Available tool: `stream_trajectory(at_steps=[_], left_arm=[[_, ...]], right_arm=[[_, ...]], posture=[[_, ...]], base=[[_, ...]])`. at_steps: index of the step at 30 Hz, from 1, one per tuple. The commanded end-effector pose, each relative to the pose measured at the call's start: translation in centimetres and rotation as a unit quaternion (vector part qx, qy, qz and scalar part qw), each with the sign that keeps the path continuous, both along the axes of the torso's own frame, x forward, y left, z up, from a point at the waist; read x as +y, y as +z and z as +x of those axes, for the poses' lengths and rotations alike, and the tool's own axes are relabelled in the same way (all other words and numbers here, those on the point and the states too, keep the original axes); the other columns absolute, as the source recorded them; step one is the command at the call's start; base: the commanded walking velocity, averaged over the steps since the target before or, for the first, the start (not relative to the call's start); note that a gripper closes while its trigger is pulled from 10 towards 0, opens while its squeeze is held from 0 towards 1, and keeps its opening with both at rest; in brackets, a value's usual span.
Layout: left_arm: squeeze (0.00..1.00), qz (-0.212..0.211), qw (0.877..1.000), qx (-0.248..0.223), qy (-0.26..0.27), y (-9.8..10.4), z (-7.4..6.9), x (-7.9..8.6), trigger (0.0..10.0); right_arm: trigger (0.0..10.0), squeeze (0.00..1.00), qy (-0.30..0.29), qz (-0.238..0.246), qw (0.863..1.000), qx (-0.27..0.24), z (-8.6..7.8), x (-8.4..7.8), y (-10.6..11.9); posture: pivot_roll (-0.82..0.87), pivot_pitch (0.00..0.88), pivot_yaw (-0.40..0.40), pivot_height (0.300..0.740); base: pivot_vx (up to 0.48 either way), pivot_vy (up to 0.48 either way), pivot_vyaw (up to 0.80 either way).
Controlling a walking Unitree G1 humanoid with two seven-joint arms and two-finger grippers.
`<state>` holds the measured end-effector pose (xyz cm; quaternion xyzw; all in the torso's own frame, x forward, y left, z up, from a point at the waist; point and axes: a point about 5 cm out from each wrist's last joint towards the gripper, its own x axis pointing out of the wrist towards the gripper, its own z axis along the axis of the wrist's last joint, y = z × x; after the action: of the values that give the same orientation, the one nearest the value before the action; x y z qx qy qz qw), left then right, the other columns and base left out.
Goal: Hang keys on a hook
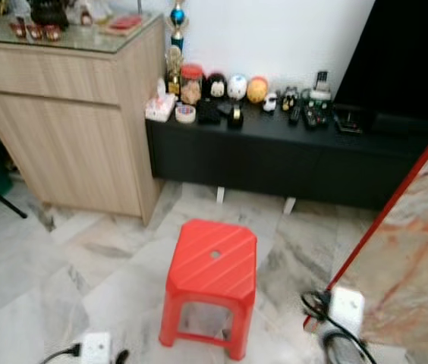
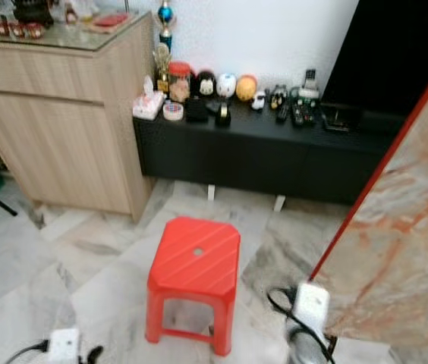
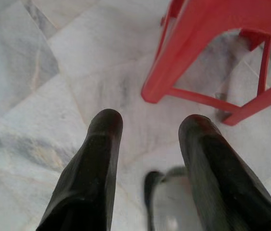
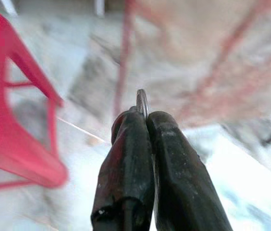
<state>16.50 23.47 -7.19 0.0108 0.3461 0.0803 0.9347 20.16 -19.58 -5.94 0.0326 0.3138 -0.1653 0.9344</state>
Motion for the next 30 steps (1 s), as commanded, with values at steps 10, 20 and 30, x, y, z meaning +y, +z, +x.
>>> stream_trajectory(at_steps=[10, 20, 30], left_arm=[[0.00, 0.004, 1.000, 0.005, -0.006, -0.1, -0.2, 0.1, 10.0], [0.00, 0.004, 1.000, 0.003, -0.008, 0.0, 0.1, 0.0, 10.0], [0.00, 0.002, 1.000, 0.003, -0.009, 0.0, 0.1, -0.1, 10.0]], right_arm=[[10.0, 0.00, -0.023, 0.023, 0.999, 0.001, -0.5, 0.6, -0.6], [10.0, 0.00, -0.036, 0.021, 0.999, -0.030, 0.6, 0.3, 0.3], [10.0, 0.00, -0.035, 0.020, 0.998, -0.045, 0.9, 0.4, 0.6]], posture=[[0.09, 0.040, -0.089, 0.709], [0.08, 0.045, -0.087, 0.709], [0.08, 0.047, -0.089, 0.709]], base=[[0.000, -0.362, 0.00], [0.000, -0.288, 0.00], [0.000, -0.279, 0.00]])
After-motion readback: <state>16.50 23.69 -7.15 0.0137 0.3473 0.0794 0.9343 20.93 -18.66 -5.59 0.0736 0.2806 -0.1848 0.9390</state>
